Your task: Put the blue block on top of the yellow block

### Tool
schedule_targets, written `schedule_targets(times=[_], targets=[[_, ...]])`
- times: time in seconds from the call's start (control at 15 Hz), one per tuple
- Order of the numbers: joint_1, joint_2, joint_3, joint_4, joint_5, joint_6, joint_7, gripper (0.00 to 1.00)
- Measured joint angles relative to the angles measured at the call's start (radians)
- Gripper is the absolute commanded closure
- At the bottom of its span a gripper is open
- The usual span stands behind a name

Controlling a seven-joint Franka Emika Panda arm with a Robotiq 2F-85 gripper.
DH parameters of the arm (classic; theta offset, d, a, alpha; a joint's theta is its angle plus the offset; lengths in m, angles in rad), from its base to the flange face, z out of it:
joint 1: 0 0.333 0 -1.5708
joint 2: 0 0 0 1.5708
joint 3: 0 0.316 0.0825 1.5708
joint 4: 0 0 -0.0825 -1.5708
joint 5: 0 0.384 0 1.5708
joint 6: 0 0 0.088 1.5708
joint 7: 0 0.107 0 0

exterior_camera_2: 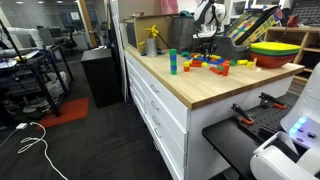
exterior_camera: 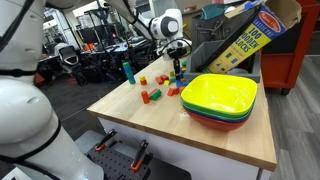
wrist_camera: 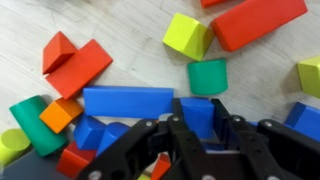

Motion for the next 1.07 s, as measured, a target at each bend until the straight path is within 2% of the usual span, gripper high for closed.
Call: schedule_targets(times=[0.47, 1.07], targets=[[0.052, -0.118, 0.027, -0.114, -0.095, 0.0, -0.161, 0.92], [0.076, -0.29, 0.084, -0.271, -0.105, -0.009, -0.277, 0.92]])
